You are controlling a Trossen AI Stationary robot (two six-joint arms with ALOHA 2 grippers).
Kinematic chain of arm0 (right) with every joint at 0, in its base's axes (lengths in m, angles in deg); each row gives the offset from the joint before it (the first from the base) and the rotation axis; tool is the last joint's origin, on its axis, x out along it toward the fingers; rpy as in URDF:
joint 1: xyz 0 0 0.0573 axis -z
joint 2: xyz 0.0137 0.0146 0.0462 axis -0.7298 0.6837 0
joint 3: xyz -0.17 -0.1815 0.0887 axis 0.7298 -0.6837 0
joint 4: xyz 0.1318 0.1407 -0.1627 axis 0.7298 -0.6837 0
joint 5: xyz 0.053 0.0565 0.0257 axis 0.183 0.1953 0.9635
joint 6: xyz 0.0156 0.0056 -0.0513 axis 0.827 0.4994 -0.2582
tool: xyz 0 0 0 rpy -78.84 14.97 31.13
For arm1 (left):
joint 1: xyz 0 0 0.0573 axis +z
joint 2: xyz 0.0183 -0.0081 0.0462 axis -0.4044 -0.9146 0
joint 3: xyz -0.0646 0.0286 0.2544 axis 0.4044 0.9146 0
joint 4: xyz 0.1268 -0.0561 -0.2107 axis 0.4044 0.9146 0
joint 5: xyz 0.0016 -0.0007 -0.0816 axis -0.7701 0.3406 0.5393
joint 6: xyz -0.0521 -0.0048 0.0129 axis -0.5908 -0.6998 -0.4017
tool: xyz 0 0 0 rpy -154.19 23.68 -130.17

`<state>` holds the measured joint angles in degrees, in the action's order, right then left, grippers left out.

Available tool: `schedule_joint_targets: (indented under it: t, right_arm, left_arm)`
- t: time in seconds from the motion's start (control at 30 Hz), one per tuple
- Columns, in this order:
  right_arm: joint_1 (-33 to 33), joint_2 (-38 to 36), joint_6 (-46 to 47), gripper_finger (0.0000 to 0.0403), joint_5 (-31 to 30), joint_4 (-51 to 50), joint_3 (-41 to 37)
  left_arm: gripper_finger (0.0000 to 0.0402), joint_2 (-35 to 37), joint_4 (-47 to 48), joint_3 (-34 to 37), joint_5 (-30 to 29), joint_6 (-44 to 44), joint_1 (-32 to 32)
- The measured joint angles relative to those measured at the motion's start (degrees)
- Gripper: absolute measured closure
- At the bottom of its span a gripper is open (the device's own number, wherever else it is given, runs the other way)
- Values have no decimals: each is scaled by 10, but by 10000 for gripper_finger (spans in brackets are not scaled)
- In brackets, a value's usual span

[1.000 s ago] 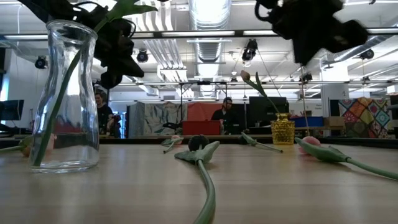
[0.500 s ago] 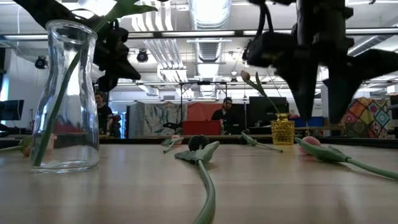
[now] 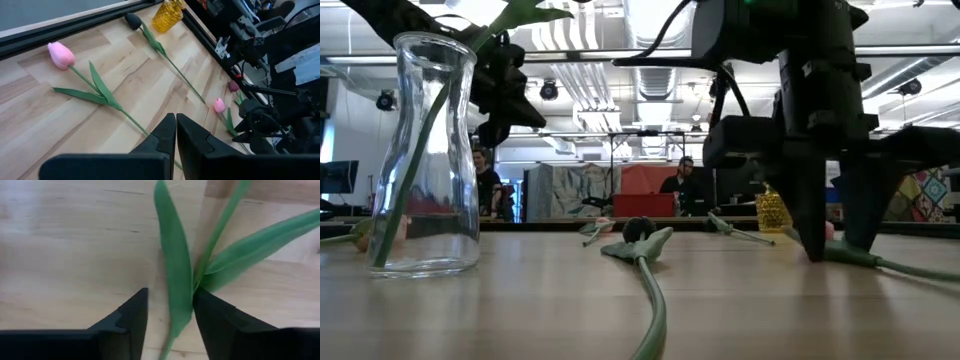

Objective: Sort flowers into vase by color
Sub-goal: Put the bottom center pink tulip flower into the yellow crystal vase

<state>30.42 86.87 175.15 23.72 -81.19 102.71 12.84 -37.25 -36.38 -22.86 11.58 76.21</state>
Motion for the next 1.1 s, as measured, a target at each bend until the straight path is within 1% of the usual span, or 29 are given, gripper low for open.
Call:
schedule_joint_targets:
  t: [0.1, 0.23, 0.33, 0.4, 0.5, 0.57, 0.67, 0.77, 0.8, 0.93, 1.1]
  right_arm:
    - [3, -9, -5, 305, -4, 0, 0]
    - [10, -51, -26, 377, -53, 7, 5]
    - [24, -96, -43, 388, -106, 3, 6]
    - [36, -127, -77, 390, -154, -4, 6]
    - [70, -183, -164, 390, -233, -14, 6]
    - [105, -218, -224, 390, -257, -21, 6]
    - [154, -263, -266, 390, -245, -28, 5]
    - [170, -293, -272, 390, -190, -38, 5]
    - [167, -298, -270, 390, -178, -41, 5]
    - [124, -288, -233, 390, -170, -42, 4]
    - [59, -237, -156, 383, -155, -25, 4]
  left_arm:
    - [401, 0, 0, 0, 0, 0, 0]
    - [402, 0, 0, 0, 0, 0, 0]
    - [401, 0, -1, 0, 0, 0, 0]
    - [402, 0, -6, 0, 0, 0, 0]
    - [402, 0, -18, 0, -3, -2, 1]
    - [402, 0, -25, 0, -10, -5, 2]
    - [402, 0, -26, 0, -35, -16, 3]
    - [402, 0, -25, 0, -39, -49, 3]
    - [402, 0, -25, 0, -39, -53, 3]
    - [401, 0, -25, 0, -41, -49, 4]
    - [402, 0, -25, 0, -36, -35, 5]
